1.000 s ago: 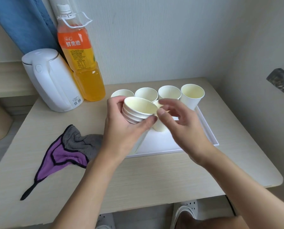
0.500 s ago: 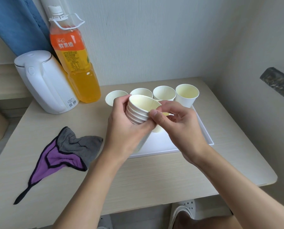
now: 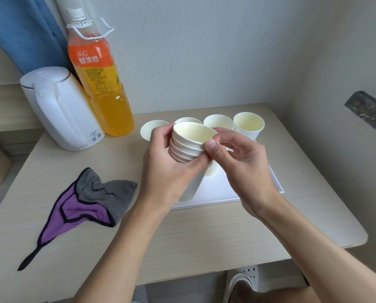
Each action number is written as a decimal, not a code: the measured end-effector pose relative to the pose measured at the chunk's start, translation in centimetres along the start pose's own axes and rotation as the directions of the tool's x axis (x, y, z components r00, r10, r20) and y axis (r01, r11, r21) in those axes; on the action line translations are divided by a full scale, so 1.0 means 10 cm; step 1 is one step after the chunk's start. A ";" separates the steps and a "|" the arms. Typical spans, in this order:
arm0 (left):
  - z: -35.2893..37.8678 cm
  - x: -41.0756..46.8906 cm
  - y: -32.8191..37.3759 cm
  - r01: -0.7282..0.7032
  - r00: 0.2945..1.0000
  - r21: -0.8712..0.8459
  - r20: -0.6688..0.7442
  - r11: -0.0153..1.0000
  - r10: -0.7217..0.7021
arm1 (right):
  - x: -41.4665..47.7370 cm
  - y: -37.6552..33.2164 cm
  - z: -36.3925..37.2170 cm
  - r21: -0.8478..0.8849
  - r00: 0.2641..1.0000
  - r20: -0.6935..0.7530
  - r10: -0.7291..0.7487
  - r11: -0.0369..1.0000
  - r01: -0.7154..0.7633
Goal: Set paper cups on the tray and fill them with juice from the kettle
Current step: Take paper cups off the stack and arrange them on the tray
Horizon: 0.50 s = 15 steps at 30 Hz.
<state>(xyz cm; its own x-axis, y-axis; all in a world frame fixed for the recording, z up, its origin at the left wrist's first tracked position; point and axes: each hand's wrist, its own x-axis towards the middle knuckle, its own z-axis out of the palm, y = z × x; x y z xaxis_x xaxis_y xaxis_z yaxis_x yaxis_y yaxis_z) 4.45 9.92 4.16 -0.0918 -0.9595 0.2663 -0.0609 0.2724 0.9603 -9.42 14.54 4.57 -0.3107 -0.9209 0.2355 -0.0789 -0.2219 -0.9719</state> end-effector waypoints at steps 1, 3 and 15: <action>0.00 0.00 0.00 0.000 1.000 0.000 -0.003 1.000 0.000 | 0.00 -0.01 0.00 0.017 1.000 0.007 0.004 1.000 -0.004; 0.00 -0.01 0.00 -0.005 1.000 0.004 -0.006 1.000 0.005 | -0.02 -0.05 0.02 0.052 1.000 0.017 0.012 0.999 -0.013; -0.04 -0.05 0.00 -0.076 0.997 0.121 -0.001 0.990 0.076 | 0.00 -0.09 0.04 0.176 0.991 -0.007 0.136 0.975 -0.132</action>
<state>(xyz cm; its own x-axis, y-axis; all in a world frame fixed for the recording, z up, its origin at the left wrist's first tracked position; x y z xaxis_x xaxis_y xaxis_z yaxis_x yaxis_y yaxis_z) 4.94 10.40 4.08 -0.0948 -0.9360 0.3391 -0.1734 0.3509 0.9202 -8.94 14.64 5.48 -0.3249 -0.9403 0.1014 0.1307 -0.1509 -0.9799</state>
